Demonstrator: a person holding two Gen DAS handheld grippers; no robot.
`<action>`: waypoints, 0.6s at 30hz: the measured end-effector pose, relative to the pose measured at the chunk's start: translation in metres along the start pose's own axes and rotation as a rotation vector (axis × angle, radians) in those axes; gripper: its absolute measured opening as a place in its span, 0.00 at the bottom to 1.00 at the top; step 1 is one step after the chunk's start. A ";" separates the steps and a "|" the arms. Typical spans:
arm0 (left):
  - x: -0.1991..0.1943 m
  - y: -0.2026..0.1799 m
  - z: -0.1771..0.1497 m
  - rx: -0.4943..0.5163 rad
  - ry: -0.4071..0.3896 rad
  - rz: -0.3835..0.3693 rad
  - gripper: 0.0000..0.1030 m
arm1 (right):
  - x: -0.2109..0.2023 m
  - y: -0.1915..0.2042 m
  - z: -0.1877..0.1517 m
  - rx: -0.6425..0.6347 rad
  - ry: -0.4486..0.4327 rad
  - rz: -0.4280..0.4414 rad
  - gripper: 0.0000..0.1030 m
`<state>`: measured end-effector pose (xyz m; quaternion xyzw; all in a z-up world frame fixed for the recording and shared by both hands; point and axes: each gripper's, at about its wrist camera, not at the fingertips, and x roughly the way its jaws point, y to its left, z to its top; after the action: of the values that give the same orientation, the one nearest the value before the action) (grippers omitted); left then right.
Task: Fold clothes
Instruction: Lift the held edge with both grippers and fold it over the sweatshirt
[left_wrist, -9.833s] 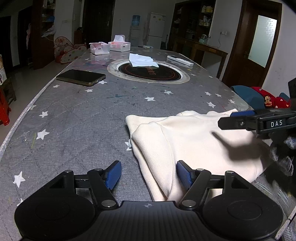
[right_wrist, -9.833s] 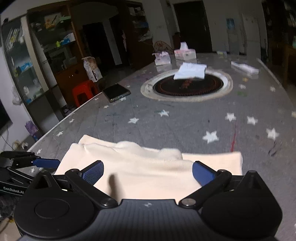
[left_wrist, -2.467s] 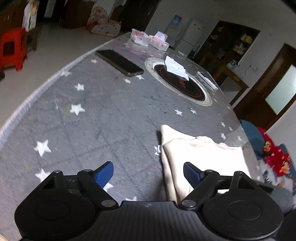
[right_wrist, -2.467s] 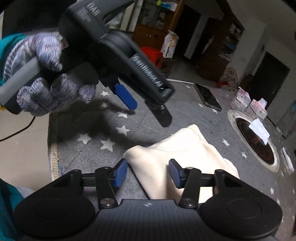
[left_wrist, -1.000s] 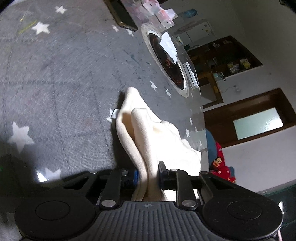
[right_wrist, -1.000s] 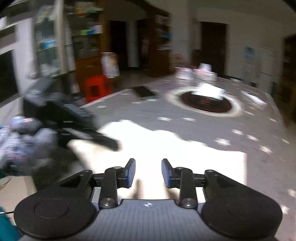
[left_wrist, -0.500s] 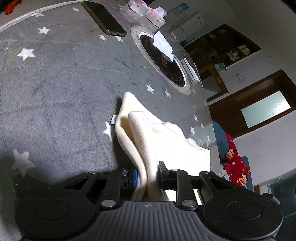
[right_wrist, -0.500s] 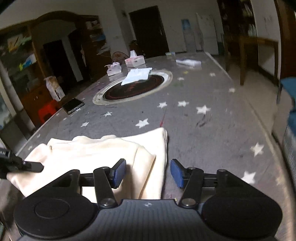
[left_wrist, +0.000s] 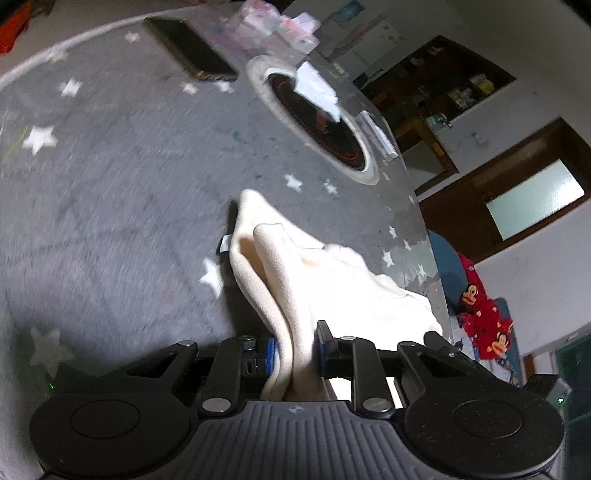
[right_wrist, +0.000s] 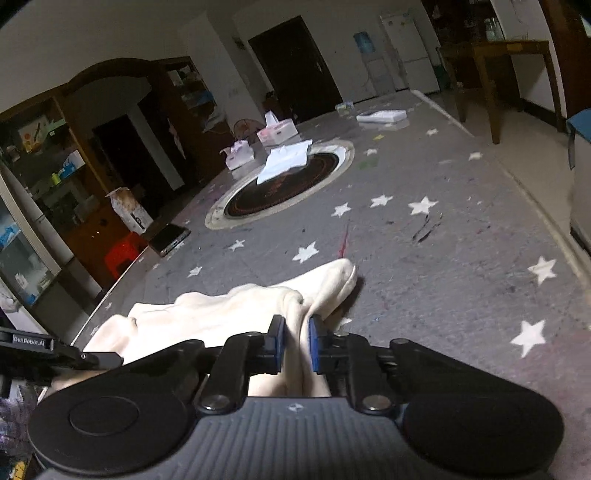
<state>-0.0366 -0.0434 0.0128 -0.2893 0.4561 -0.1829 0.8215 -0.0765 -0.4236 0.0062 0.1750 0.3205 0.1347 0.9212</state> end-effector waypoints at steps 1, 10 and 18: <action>-0.001 -0.004 0.001 0.015 -0.004 -0.003 0.21 | -0.004 0.003 0.001 -0.012 -0.011 -0.005 0.11; 0.014 -0.067 0.012 0.177 -0.004 -0.059 0.19 | -0.050 0.011 0.021 -0.085 -0.145 -0.080 0.11; 0.056 -0.130 0.017 0.269 0.028 -0.135 0.19 | -0.088 -0.018 0.045 -0.114 -0.221 -0.228 0.11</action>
<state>0.0023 -0.1690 0.0669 -0.2039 0.4183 -0.3011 0.8323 -0.1116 -0.4822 0.0798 0.0985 0.2267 0.0273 0.9686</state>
